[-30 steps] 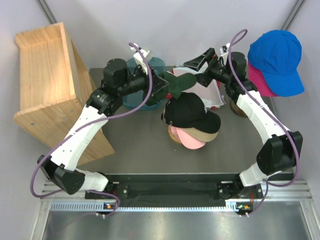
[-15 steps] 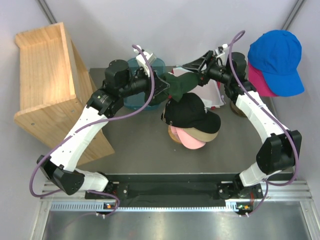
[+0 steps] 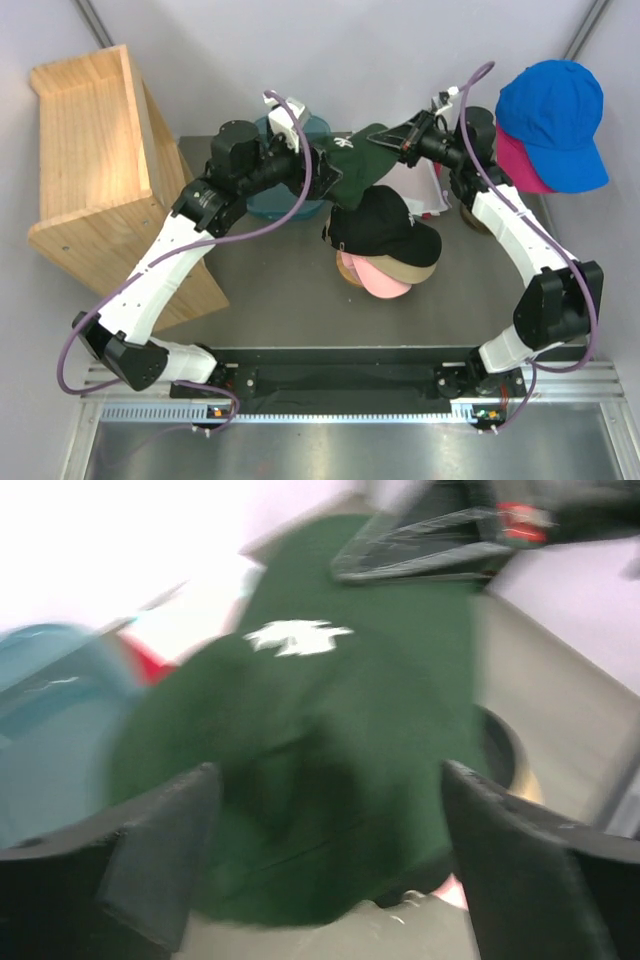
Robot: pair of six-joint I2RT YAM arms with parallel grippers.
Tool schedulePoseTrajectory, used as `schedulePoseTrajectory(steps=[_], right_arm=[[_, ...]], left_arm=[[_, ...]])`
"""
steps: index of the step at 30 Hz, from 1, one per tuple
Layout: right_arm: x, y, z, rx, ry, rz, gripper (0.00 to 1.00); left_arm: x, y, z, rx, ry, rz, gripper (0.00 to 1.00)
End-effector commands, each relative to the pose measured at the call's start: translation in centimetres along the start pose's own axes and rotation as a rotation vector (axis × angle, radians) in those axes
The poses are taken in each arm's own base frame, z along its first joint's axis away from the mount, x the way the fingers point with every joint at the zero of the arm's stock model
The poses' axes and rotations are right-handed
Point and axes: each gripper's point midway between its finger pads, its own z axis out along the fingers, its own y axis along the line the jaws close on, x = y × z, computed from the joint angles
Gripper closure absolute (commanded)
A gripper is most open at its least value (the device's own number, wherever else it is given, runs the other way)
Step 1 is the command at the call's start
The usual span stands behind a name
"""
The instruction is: Stack the hats
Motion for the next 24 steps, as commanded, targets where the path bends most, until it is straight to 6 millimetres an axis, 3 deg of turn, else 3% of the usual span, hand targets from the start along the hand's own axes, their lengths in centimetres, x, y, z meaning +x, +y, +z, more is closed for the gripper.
schedulePoseTrajectory(steps=[1, 5, 6, 8, 10, 17, 20, 24], right_arm=[[-2.9, 9.0, -3.5, -0.082, -0.178, -0.337, 1.0], [-2.5, 10.7, -4.8, -0.113, -0.206, -0.37, 1.0], [-2.4, 9.8, -4.7, -0.109, -0.214, -0.321, 1.0], [-1.8, 11.5, -5.4, -0.182, -0.252, -0.319, 1.0], [-1.2, 11.4, -5.2, -0.214, -0.272, -0.257, 1.0], [2.8, 12.6, -3.6, -0.258, -0.203, -0.207, 1.0], [4.5, 11.9, -3.3, -0.26, -0.162, -0.173, 1.0], [6.2, 8.8, -3.1, -0.215, -0.122, -0.117, 1.0]], left_arm=[[-4.8, 5.5, -3.4, -0.334, -0.173, 0.023, 0.01], [-7.0, 9.7, -5.8, -0.529, -0.283, -0.044, 0.01], [-7.2, 11.4, -6.7, -0.598, -0.31, -0.089, 0.01], [-7.6, 12.8, -7.4, -0.649, -0.345, -0.131, 0.01], [-7.7, 14.3, -8.1, -0.685, -0.372, -0.183, 0.01], [-7.9, 15.8, -8.6, -0.724, -0.4, -0.254, 0.01], [-8.4, 15.6, -8.7, -0.714, -0.408, -0.254, 0.01], [-8.1, 15.2, -8.2, -0.686, -0.404, -0.277, 0.01]])
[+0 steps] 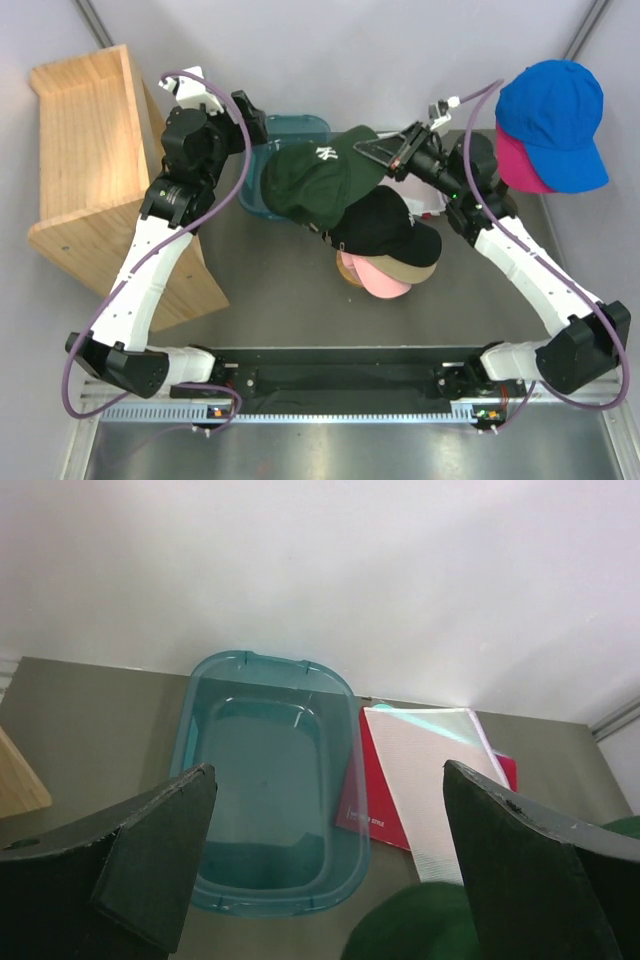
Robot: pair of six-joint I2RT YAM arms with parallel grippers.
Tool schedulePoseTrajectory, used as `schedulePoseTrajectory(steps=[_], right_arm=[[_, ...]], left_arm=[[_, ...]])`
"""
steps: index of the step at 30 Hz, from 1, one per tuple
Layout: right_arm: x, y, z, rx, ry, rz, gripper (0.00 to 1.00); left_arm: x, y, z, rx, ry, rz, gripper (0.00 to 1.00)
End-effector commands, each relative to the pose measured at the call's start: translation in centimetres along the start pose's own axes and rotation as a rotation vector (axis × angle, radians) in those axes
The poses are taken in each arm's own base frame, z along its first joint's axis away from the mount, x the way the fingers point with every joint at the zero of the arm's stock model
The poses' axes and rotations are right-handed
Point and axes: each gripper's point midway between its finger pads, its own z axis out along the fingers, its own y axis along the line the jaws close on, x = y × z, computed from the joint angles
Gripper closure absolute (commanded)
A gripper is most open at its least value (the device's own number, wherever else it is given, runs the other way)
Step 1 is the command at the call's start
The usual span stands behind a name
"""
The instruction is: Stack the hats
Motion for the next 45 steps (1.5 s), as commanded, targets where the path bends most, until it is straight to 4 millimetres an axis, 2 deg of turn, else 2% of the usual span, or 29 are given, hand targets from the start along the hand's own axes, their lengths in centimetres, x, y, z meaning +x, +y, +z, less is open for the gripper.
schedulePoseTrajectory(steps=[1, 3, 7, 8, 10, 11, 19, 21, 28, 36, 45], right_arm=[[0.8, 1.2, -1.2, -0.056, -0.018, 0.011, 1.0], [1.4, -0.3, -1.4, -0.009, -0.003, -0.003, 1.0], [2.1, -1.6, -2.5, 0.015, 0.001, -0.014, 1.0], [2.5, -2.6, -2.7, 0.033, 0.004, -0.012, 1.0], [2.3, -2.9, -3.4, 0.035, -0.012, -0.008, 1.0], [2.4, -3.8, -3.7, 0.055, -0.021, 0.002, 1.0], [0.1, -6.3, -6.8, 0.103, -0.119, -0.029, 1.0], [-0.6, -7.0, -7.1, 0.108, -0.143, -0.038, 1.0], [-1.9, -7.4, -7.4, 0.073, -0.2, -0.066, 1.0], [-1.9, -11.0, -9.2, 0.119, -0.268, -0.04, 1.0], [-1.7, -14.1, -9.9, 0.201, -0.297, -0.037, 1.0]], left_arm=[[-2.8, -1.0, -0.2, 0.034, -0.079, -0.064, 0.01], [-2.5, -1.1, -0.1, 0.038, -0.07, -0.07, 0.01], [-2.0, -1.2, 0.3, 0.039, -0.058, -0.076, 0.01], [-2.0, -1.2, 0.4, 0.04, -0.056, -0.079, 0.01], [-1.8, -1.4, 0.4, 0.047, -0.052, -0.086, 0.01], [-1.7, -1.4, 0.5, 0.048, -0.048, -0.09, 0.01], [-1.5, -1.4, 0.2, 0.053, -0.037, -0.091, 0.01], [-1.3, -1.5, 0.3, 0.055, -0.031, -0.088, 0.01], [-1.3, -1.5, 0.3, 0.056, -0.027, -0.088, 0.01], [-1.1, -1.0, 0.3, 0.037, -0.023, -0.066, 0.01], [-0.5, -0.9, 0.6, 0.03, -0.004, -0.06, 0.01]])
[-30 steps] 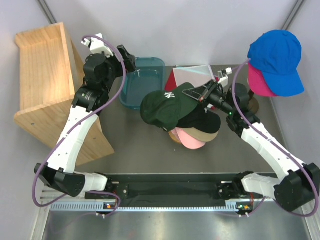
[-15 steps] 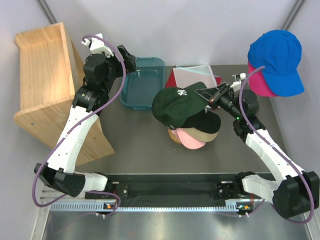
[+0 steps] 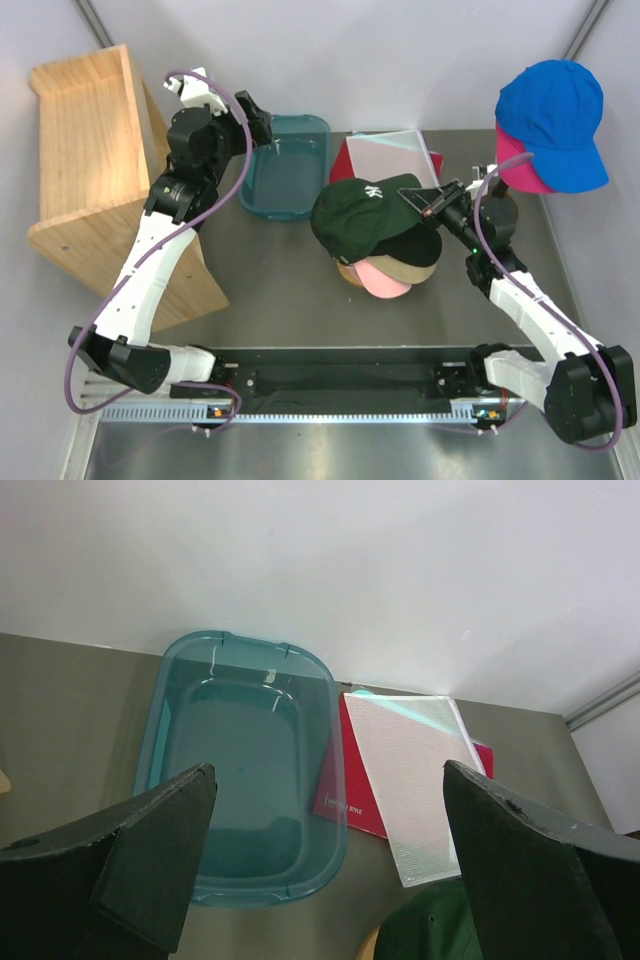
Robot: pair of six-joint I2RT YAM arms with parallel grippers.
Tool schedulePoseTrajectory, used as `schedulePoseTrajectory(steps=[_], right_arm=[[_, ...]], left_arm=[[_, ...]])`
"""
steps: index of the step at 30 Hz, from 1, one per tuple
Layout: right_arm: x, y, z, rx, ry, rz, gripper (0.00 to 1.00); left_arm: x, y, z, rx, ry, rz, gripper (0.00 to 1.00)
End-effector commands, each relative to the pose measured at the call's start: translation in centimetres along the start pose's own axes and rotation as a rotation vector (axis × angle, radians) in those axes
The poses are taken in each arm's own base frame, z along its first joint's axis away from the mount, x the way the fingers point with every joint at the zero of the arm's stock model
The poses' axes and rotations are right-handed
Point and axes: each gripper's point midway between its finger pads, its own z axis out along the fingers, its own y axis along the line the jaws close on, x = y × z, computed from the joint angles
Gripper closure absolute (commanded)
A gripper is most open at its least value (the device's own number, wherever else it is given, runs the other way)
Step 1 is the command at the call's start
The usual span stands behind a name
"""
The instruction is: Stack the hats
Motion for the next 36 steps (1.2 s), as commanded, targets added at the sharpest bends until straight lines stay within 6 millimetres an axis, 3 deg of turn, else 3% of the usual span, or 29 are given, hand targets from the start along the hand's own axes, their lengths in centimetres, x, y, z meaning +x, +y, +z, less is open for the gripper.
schedulePoseTrajectory(steps=[1, 18, 25, 36], right_arm=[[-1.4, -0.2, -0.5, -0.004, -0.078, -0.031, 1.0], [-0.9, -9.4, -3.4, 0.272, -0.106, 0.018, 1.0], [0.7, -13.5, -5.1, 0.404, -0.089, 0.04, 1.0], [2.3, -18.1, -8.4, 0.582, -0.092, 0.034, 1.0]], left_arm=[[-1.7, -0.3, -0.1, 0.008, -0.044, 0.004, 0.01], [-0.9, 0.1, 1.1, -0.013, -0.021, 0.019, 0.01], [-0.2, 0.5, 1.7, -0.026, -0.002, 0.018, 0.01], [0.7, 0.6, 2.7, -0.029, 0.023, 0.018, 0.01]])
